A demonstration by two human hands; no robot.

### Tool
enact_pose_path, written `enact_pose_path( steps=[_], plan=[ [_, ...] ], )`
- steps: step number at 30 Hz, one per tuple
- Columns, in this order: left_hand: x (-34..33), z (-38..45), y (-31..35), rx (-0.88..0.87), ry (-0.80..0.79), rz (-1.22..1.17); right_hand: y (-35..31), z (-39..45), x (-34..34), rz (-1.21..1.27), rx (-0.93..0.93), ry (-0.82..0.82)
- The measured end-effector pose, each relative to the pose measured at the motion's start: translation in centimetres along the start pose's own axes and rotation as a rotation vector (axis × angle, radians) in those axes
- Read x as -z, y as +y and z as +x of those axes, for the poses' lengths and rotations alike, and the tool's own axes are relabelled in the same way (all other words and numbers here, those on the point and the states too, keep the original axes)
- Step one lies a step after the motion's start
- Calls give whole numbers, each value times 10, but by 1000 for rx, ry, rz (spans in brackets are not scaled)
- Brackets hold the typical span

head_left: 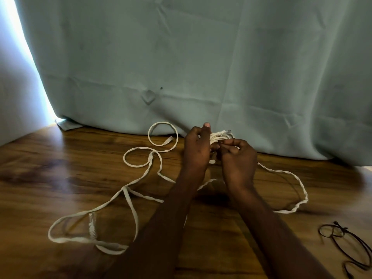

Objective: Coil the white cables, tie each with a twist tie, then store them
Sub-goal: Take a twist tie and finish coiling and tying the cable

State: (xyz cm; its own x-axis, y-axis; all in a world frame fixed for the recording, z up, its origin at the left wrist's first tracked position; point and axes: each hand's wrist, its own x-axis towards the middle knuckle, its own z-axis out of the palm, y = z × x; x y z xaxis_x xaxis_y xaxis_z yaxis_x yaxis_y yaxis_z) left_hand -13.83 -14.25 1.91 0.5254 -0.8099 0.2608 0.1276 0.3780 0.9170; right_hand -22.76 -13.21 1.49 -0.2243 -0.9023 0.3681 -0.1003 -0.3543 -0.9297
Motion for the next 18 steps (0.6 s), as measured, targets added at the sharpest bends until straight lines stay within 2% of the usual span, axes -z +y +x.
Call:
enact_pose_path(
  steps=[3,10,14,18],
  plan=[
    [-4,-5,-6,50,-76,-17,2,6,4,10,-56,74],
    [-8,-13,-3,128,-193,-42,-3,-1,9,27,12,119],
    [-9,-12,-6,162,-202,22,-5,-1,8,156,-73,90],
    [-7,-10,-6,160,-137,29,-6,-1,3,282,-160,25]
  ],
)
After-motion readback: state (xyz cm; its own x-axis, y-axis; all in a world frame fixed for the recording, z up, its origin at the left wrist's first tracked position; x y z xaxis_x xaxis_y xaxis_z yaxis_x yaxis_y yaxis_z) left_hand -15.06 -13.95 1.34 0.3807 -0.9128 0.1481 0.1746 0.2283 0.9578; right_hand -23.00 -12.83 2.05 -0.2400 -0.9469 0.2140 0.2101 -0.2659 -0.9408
